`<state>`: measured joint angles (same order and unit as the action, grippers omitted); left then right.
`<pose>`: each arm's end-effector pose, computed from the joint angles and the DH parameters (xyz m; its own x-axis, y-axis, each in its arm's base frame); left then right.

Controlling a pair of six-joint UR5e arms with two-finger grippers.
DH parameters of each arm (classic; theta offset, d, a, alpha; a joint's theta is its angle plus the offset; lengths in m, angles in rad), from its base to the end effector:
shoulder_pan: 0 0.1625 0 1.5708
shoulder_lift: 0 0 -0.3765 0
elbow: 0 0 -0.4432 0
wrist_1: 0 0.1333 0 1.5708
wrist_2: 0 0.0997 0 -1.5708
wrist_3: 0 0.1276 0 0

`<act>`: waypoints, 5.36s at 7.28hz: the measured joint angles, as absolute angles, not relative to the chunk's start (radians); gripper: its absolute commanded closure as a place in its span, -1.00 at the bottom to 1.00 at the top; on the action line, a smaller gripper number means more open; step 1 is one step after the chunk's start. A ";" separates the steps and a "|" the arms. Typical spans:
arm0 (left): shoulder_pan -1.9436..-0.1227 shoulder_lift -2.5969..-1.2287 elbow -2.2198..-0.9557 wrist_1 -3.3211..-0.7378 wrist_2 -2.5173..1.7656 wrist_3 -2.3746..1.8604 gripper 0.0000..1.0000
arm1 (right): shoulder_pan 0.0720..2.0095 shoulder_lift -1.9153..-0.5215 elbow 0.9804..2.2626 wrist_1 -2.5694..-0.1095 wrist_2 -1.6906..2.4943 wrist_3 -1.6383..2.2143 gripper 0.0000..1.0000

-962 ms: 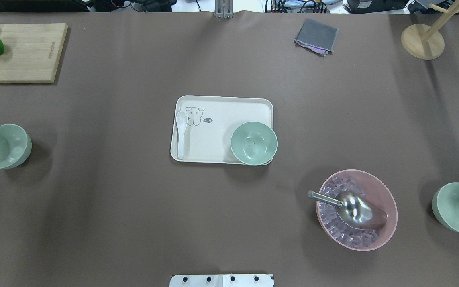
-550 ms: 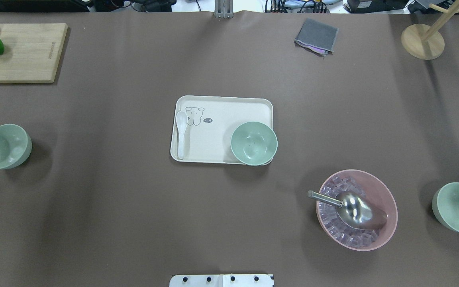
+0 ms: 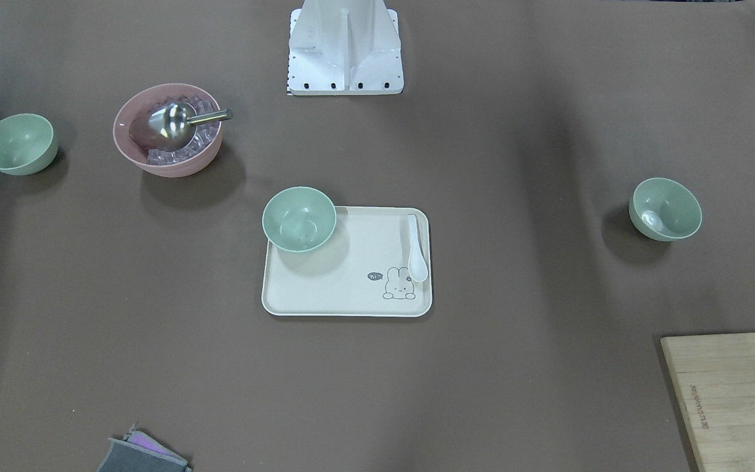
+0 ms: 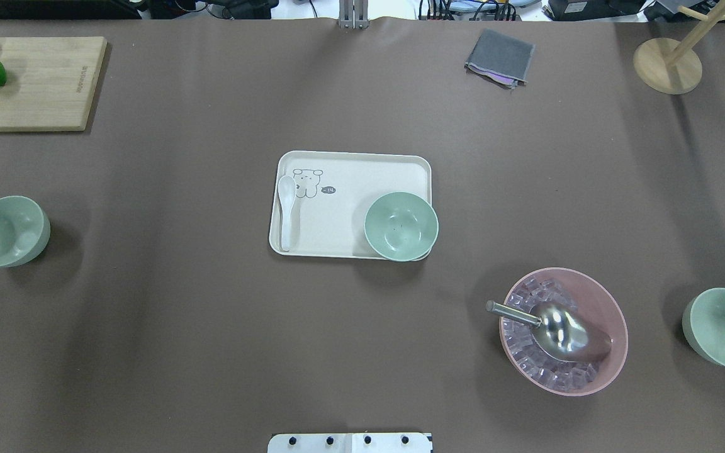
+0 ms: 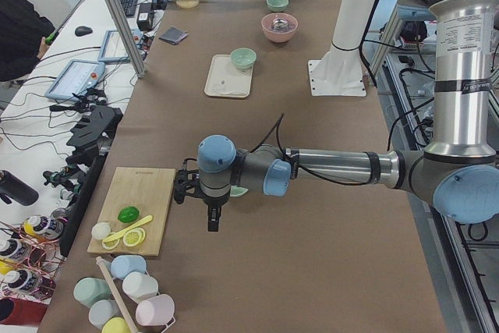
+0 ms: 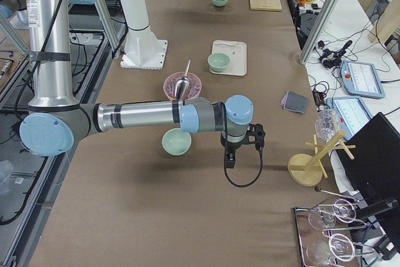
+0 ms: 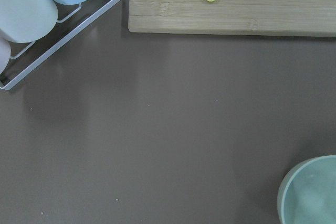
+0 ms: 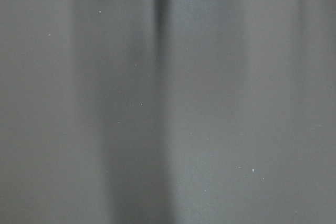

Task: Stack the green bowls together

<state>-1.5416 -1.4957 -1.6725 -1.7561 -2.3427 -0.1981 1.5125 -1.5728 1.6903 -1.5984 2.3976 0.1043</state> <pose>-0.0288 -0.5326 0.5946 0.7037 -0.0280 -0.7100 0.1121 0.9911 0.0720 0.0075 -0.5478 0.5642 0.6746 -0.0013 0.7382 -0.0123 0.9998 0.0130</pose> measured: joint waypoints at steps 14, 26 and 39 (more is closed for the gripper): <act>-1.542 -1.504 -1.655 -1.758 -2.345 -0.209 -0.96 | 1.512 -1.575 1.724 -1.597 2.401 0.104 -1.00; -1.356 -1.638 -1.457 -1.984 -2.454 -0.295 -0.96 | 1.393 -1.510 1.731 -1.456 2.499 0.262 -1.00; -1.171 -1.575 -1.395 -2.213 -2.456 -0.430 1.00 | 1.354 -1.470 1.710 -1.420 2.494 0.352 -1.00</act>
